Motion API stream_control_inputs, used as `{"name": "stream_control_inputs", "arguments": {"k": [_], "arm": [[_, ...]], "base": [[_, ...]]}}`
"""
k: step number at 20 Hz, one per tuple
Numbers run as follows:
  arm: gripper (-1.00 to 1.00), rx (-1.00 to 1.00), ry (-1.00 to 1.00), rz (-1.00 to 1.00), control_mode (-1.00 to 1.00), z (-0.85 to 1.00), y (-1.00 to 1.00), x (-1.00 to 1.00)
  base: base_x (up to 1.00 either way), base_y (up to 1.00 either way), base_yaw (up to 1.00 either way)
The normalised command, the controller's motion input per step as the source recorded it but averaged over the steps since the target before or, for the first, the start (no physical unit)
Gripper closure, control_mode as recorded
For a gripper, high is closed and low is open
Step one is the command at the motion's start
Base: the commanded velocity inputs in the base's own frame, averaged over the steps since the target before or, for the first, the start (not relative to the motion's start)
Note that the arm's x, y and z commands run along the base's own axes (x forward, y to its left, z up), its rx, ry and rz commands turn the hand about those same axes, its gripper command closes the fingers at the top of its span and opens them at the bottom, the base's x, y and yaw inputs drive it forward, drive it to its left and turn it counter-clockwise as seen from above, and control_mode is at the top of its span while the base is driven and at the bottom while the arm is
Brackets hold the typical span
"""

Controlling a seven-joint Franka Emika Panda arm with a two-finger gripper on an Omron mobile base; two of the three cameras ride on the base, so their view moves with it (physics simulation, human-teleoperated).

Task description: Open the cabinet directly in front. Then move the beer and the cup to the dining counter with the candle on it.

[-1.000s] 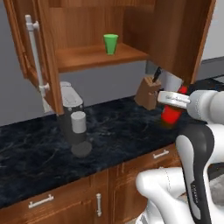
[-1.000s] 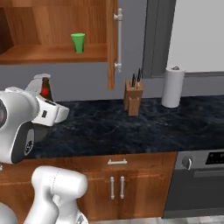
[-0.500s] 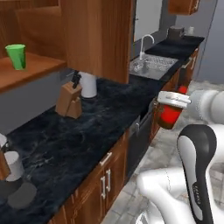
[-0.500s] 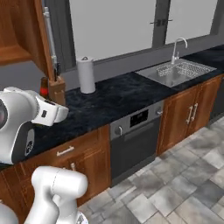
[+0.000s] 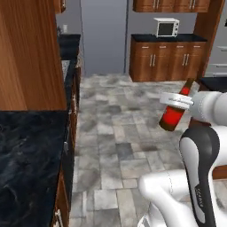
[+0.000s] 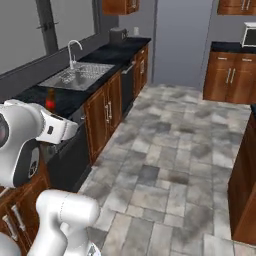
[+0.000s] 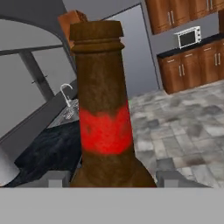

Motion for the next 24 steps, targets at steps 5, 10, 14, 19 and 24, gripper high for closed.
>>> {"name": "stream_control_inputs", "arguments": {"k": [5, 10, 14, 19, 24], "arm": [[1.00, 0.00, 0.00, 0.00, 1.00, 0.00, 0.00, 0.00], [1.00, 0.00, 0.00, 0.00, 1.00, 0.00, 0.00, 0.00], [1.00, 0.00, 0.00, 0.00, 1.00, 0.00, 0.00, 0.00], [1.00, 0.00, 0.00, 0.00, 1.00, 0.00, 0.00, 0.00], [1.00, 0.00, 0.00, 0.00, 1.00, 0.00, 0.00, 0.00]], "base": [[0.00, 0.00, -0.96], [0.00, 0.01, -0.86], [0.00, 0.10, -0.58], [0.01, 0.06, -0.26], [0.31, 0.13, -0.09]]}}
